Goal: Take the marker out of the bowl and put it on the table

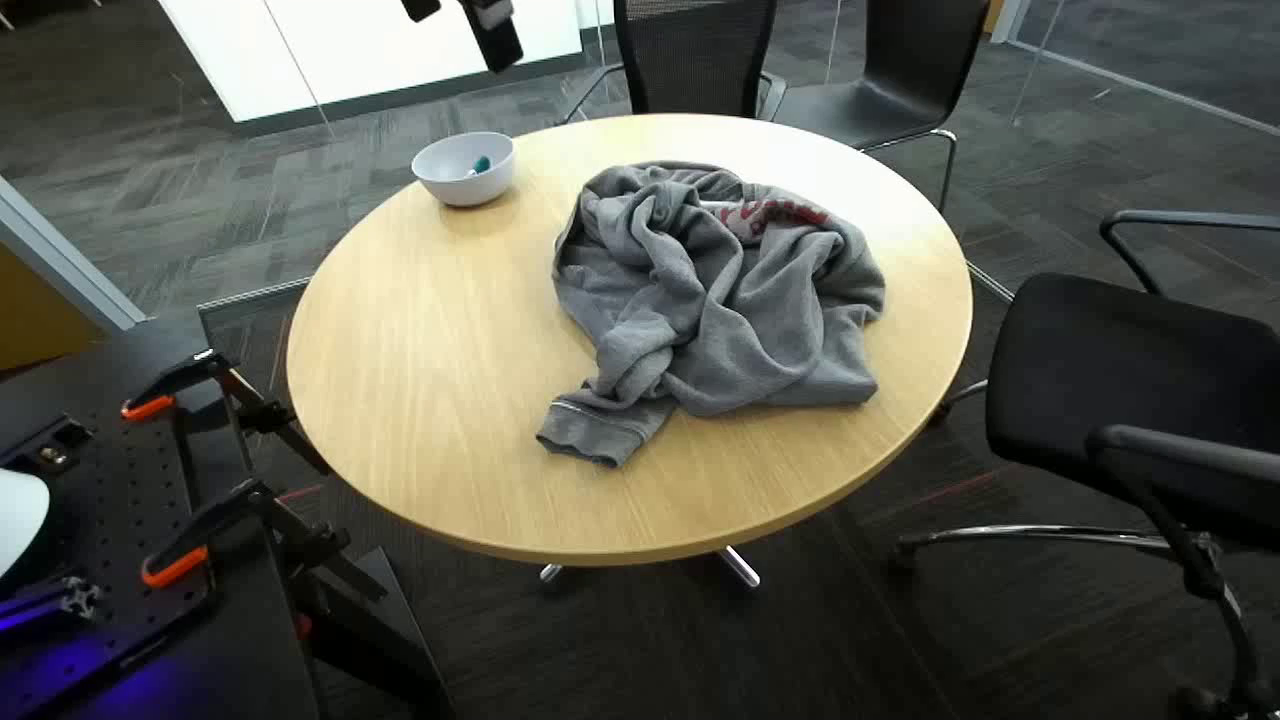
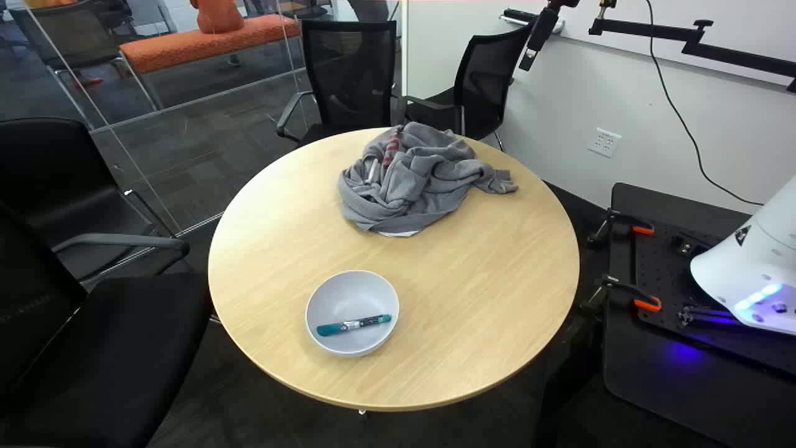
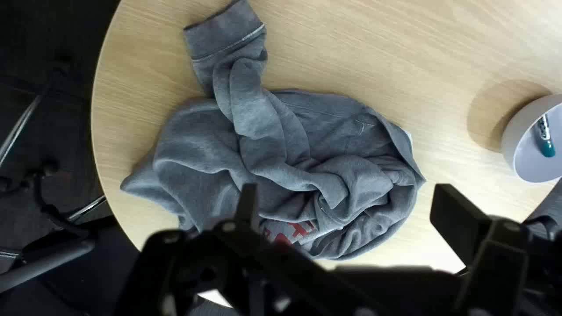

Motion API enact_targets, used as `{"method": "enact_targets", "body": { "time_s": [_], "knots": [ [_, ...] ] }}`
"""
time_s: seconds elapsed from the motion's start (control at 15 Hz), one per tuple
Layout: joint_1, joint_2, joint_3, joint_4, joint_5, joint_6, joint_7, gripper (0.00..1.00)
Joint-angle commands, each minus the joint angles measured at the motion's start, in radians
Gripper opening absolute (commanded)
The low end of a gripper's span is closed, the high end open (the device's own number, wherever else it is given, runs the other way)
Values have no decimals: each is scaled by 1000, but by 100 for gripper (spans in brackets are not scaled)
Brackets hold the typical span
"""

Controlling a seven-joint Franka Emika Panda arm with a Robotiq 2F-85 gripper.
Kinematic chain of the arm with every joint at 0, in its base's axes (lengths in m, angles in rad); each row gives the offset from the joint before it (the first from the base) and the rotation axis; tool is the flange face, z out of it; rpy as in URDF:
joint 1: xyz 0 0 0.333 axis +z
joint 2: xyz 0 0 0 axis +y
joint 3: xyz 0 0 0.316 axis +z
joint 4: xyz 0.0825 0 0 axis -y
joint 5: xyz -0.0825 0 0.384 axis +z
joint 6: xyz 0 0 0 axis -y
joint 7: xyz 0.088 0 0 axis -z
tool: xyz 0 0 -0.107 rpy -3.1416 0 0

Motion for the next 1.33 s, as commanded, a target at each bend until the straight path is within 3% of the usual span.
{"method": "enact_targets", "body": {
  "time_s": [0.0, 0.4, 0.8, 1.27],
  "knots": [
    [-42, 4, 41, 1, 12, -3, -8, 100],
    [-43, -3, 49, -3, 12, 4, -3, 100],
    [-18, -55, 174, -43, -31, 77, 32, 100],
    [53, -12, 364, -16, -147, 118, 150, 100]
  ]
}}
